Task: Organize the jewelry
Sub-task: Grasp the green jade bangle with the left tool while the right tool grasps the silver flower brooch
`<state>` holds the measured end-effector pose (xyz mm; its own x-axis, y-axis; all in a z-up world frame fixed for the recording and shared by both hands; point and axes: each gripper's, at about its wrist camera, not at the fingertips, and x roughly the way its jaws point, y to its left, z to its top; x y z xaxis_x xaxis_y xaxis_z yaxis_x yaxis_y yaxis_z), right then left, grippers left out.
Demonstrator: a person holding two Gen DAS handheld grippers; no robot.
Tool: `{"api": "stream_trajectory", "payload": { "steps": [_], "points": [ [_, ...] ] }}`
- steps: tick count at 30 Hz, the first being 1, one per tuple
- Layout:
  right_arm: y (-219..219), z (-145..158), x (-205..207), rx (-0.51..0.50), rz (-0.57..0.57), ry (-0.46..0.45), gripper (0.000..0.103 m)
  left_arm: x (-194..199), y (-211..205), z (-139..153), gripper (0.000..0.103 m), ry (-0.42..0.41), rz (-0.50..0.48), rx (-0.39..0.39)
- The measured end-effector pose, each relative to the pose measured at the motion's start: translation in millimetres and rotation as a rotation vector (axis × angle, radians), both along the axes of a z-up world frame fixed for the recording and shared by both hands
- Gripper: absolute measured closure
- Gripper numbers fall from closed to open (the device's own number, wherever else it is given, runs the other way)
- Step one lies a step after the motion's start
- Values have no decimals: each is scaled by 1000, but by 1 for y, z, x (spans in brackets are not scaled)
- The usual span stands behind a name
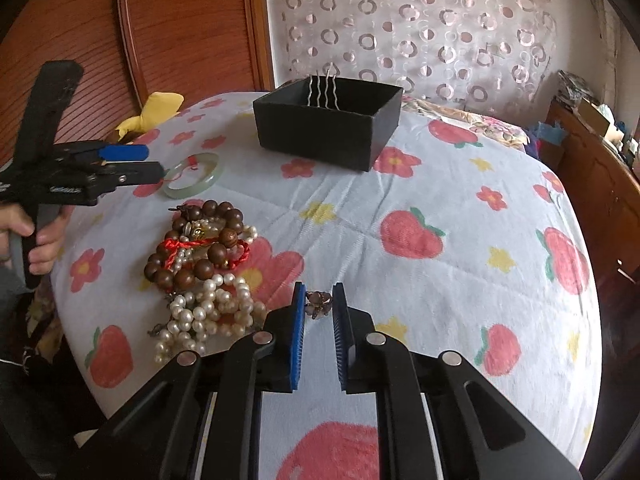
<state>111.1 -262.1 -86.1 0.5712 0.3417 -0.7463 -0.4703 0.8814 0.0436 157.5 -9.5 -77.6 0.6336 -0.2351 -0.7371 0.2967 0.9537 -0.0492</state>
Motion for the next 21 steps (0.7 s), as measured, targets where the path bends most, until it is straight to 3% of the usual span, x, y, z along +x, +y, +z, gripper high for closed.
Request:
{"api": "stream_trajectory", "payload": {
  "steps": [16,21],
  "points": [
    [-3,4,-2,6,-5,-12,88,30,-17,-21,24,76,-7,59],
    [-3,7,0,4,-6,-17,88,29,-20,-25,34,67,-20,94]
  ]
}}
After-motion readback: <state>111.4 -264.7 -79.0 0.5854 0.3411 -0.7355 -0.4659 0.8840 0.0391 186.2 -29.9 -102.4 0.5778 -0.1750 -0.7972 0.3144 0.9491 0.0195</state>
